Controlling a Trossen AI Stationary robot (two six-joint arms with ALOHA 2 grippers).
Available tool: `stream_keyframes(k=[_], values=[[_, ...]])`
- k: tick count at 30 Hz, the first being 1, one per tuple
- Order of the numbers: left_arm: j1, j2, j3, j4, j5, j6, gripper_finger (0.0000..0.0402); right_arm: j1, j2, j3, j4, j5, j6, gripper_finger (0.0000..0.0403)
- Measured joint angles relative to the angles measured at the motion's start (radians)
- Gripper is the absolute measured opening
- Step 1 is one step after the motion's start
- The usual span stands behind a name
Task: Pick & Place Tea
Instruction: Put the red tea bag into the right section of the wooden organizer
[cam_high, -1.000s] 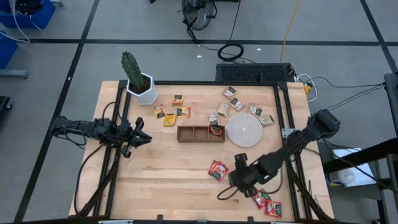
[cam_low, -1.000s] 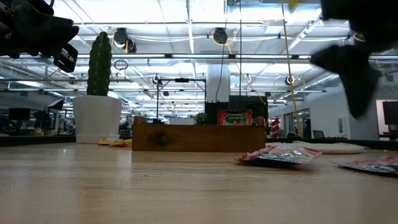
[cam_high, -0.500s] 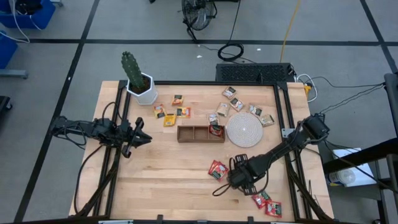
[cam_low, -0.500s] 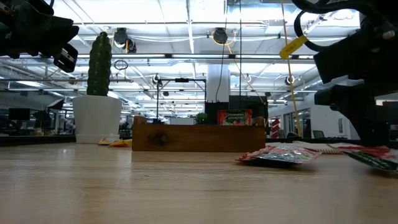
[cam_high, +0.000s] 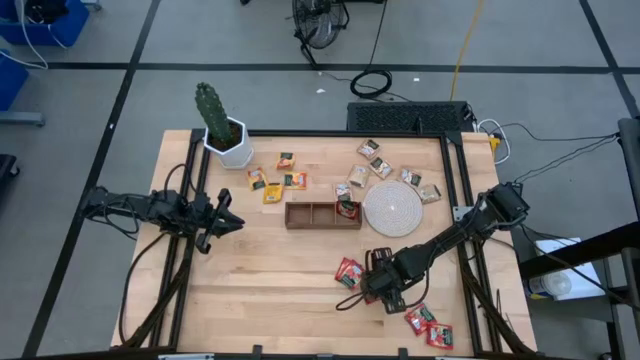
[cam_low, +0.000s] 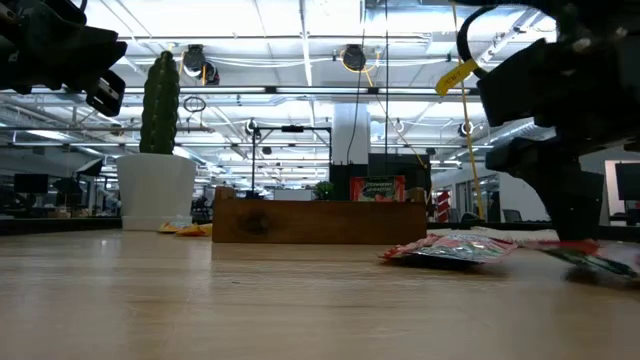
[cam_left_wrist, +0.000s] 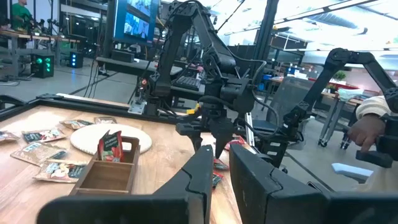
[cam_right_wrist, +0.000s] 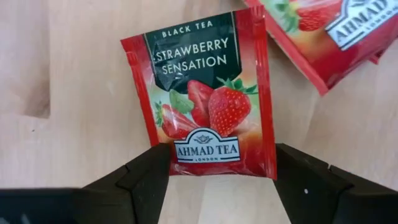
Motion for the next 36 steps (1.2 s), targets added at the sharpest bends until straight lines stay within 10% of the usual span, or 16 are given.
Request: stream_keyframes(k=[19, 28, 32, 36], values=[[0.000, 0.000, 0.000, 0.000, 0.000, 0.000, 0.0058, -0.057, -0.004, -0.140, 0.071, -0.130, 0.048, 0.0019], [0.000, 0.000, 0.000, 0.000, 0.000, 0.000, 0.0058, -0.031, -0.111, -0.147, 0.046, -0.180, 0.206, 0.0007], [0.000, 0.000, 0.000, -0.002, 0.000, 0.000, 0.0058, 0.012, -0.235, -0.145, 0.044, 0.037, 0.297, 0.0006], [0.000, 0.000, 0.000, -0.001, 0.000, 0.000, 0.0058, 0.082, -0.318, -0.197, 0.139, 0.483, 0.378, 0.0005]])
